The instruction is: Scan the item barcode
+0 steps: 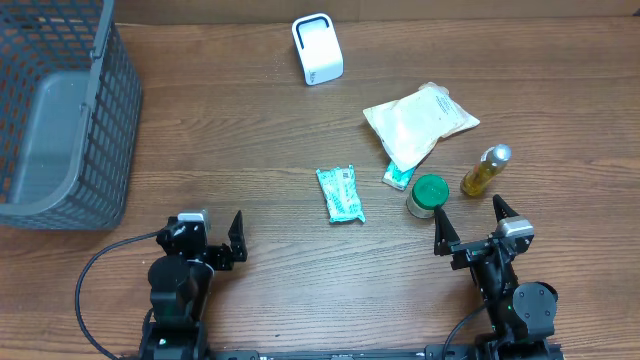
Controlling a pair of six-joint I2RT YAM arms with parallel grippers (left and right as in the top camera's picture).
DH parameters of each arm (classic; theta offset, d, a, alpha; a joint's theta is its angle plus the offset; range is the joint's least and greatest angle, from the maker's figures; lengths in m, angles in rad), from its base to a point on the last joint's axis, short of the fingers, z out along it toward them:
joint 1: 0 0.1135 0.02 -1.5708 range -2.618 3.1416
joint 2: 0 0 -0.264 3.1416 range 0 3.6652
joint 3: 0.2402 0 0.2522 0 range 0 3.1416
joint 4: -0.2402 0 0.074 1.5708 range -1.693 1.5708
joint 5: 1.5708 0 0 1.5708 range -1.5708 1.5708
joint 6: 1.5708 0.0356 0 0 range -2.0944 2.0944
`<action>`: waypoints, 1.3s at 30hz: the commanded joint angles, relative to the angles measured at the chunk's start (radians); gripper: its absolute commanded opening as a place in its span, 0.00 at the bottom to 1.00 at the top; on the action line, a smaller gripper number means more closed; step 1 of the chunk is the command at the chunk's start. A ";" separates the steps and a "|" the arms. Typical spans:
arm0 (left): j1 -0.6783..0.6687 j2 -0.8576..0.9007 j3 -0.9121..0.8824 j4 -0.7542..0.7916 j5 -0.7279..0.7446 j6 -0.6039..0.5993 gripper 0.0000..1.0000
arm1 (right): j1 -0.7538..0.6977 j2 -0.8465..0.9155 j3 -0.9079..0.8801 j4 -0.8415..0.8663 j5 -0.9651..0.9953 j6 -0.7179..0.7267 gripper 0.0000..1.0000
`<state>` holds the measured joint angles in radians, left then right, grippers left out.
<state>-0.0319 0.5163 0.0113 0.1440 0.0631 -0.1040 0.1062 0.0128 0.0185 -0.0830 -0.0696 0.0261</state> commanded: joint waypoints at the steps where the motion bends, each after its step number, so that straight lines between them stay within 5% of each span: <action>1: 0.007 -0.082 -0.006 -0.058 -0.035 0.023 1.00 | 0.005 -0.010 -0.011 0.003 0.013 -0.001 1.00; 8: 0.010 -0.258 -0.006 -0.223 -0.069 0.024 1.00 | 0.005 -0.010 -0.011 0.003 0.013 -0.001 1.00; 26: 0.013 -0.516 -0.006 -0.223 -0.063 0.087 1.00 | 0.005 -0.010 -0.011 0.003 0.013 -0.001 1.00; 39: 0.012 -0.512 -0.006 -0.222 -0.055 0.071 0.99 | 0.005 -0.010 -0.011 0.003 0.013 -0.001 1.00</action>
<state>-0.0242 0.0158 0.0086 -0.0765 0.0109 -0.0414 0.1062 0.0128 0.0185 -0.0830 -0.0700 0.0265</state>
